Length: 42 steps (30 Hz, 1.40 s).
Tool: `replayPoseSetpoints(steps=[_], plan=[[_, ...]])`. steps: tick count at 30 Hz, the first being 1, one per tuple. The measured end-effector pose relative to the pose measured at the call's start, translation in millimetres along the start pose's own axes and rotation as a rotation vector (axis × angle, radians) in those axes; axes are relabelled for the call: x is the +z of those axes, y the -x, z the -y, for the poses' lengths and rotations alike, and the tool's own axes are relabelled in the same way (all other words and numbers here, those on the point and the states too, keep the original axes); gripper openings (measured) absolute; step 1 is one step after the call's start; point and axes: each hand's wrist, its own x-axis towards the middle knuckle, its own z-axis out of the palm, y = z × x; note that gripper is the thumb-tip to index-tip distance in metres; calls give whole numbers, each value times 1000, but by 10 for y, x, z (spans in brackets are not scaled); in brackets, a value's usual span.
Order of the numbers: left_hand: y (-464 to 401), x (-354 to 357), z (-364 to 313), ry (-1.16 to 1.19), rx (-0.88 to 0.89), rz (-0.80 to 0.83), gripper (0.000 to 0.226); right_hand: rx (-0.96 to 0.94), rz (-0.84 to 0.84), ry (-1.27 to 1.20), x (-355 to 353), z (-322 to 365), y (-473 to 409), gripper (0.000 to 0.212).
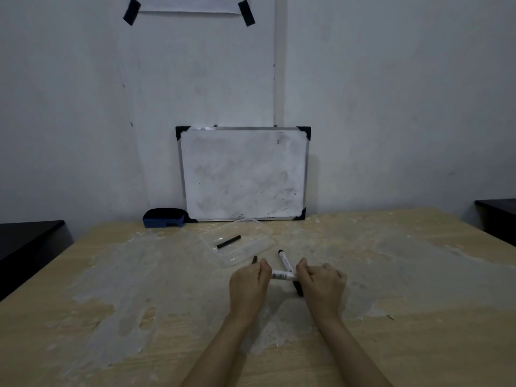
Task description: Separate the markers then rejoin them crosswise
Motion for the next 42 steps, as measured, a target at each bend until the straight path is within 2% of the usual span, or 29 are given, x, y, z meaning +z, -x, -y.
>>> replayPoseSetpoints(steps=[3, 6, 9, 13, 15, 17, 21, 23, 27, 30, 33, 34, 36, 38, 40, 42], plan=[[-13, 1, -40, 76, -152, 53, 54, -124, -204, 169, -9, 36, -15, 49], [-42, 16, -35, 180, -363, 161, 50, -236, -314, 285, -47, 16, -37, 43], [-98, 10, -50, 236, -537, 252, 51, -332, -368, 350, -53, -11, -37, 40], [-142, -31, -102, 261, -715, 333, 51, -373, -412, 368, -46, -18, -55, 54], [-139, -64, -112, 361, -855, 418, 50, -418, -430, 374, -47, -6, -54, 56], [-136, -95, -113, 407, -918, 467, 50, -437, -448, 369, -41, 2, -56, 56], [-162, -172, -141, 392, -943, 519, 49, -435, -398, 350, -52, 21, -62, 53], [-156, -191, -169, 350, -872, 497, 51, -376, -296, 316, -40, -8, -62, 47], [1, -107, -155, -97, -287, 238, 52, -69, -9, 92, -29, -34, -42, 47], [47, -90, -126, -210, -50, 114, 49, 47, 131, -17, -55, -29, -67, 60], [36, -102, -129, -225, -93, 119, 46, 42, 151, -53, -25, -27, -50, 74], [19, -78, -115, -216, -146, 145, 44, 20, 120, -34, -22, -25, -41, 72], [-25, -50, -64, -111, -320, 199, 44, -56, -43, 53, -41, -35, -39, 57], [-58, -89, 4, -32, -466, 184, 45, -32, -179, 113, -97, -67, -65, 46], [-66, -164, 68, -131, -487, 107, 49, 27, -212, 54, -159, -97, -73, 46], [-52, -203, 118, -250, -422, 55, 47, 100, -127, -71, -171, -84, -78, 48]])
